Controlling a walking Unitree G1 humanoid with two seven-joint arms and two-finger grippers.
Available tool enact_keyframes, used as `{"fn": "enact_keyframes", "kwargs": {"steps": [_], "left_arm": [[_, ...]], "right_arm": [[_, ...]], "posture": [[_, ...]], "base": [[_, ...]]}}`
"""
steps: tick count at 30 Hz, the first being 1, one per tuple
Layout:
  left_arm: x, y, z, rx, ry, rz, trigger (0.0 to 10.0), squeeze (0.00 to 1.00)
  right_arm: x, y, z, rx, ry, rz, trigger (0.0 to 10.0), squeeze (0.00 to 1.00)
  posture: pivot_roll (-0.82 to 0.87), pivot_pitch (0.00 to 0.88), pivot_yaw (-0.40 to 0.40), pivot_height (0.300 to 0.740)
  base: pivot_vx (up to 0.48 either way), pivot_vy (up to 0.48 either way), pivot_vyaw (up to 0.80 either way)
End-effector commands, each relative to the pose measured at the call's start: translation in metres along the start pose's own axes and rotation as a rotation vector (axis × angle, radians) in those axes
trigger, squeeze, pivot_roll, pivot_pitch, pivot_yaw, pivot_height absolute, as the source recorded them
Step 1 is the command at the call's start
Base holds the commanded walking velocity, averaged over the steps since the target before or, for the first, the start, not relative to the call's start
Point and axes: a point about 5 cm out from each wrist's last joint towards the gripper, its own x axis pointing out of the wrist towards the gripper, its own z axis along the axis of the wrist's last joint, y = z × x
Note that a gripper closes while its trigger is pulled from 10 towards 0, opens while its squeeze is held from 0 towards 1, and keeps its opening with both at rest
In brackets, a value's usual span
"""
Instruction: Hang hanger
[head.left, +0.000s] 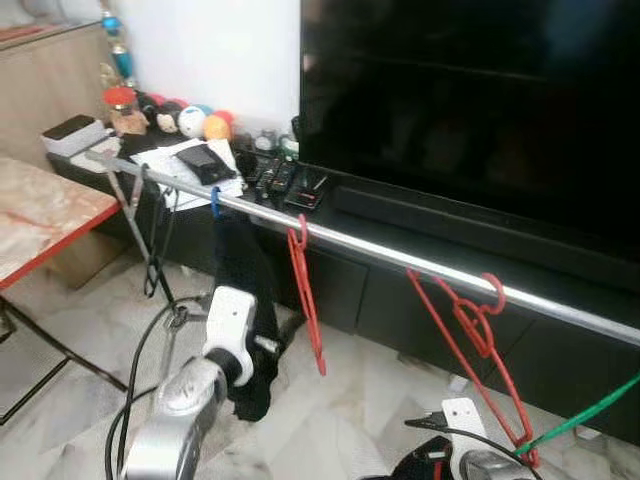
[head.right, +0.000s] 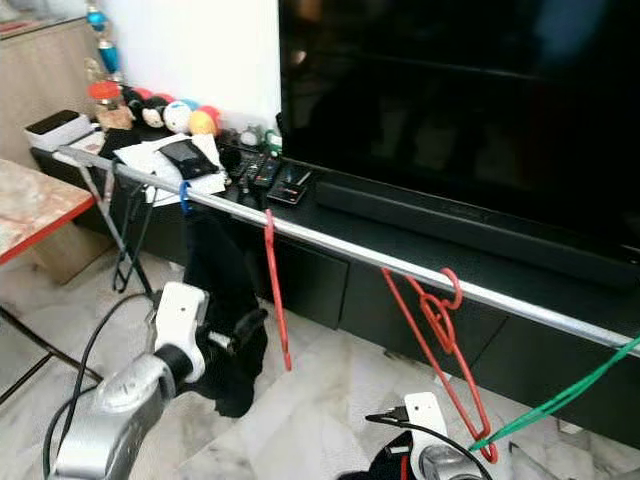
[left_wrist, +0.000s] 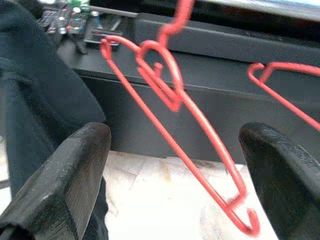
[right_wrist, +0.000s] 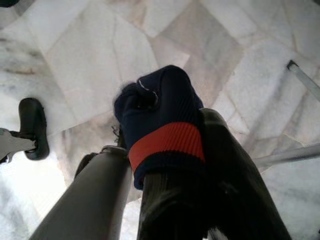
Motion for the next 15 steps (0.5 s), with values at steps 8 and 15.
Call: {"fn": "enact_keyframes", "kwargs": {"steps": [8, 15], "left_arm": [[0.024, 0.008, -0.001, -0.044, 0.170, -0.025, 10.0, 0.00], [0.043, -0.013, 0.014, -0.065, 0.181, -0.168, 10.0, 1.00]], "right_arm": [[-0.001, -0.002, 0.007, -0.017, -0.020, -0.001, 10.0, 0.00], [-0.001, -0.002, 0.008, -0.037, -0.021, 0.002, 10.0, 0.00]], "posture": [[0.03, 0.000, -0.043, 0.740], [0.03, 0.000, -0.048, 0.740]], "base": [[0.000, 0.000, 0.00], [0.000, 0.000, 0.00]]}}
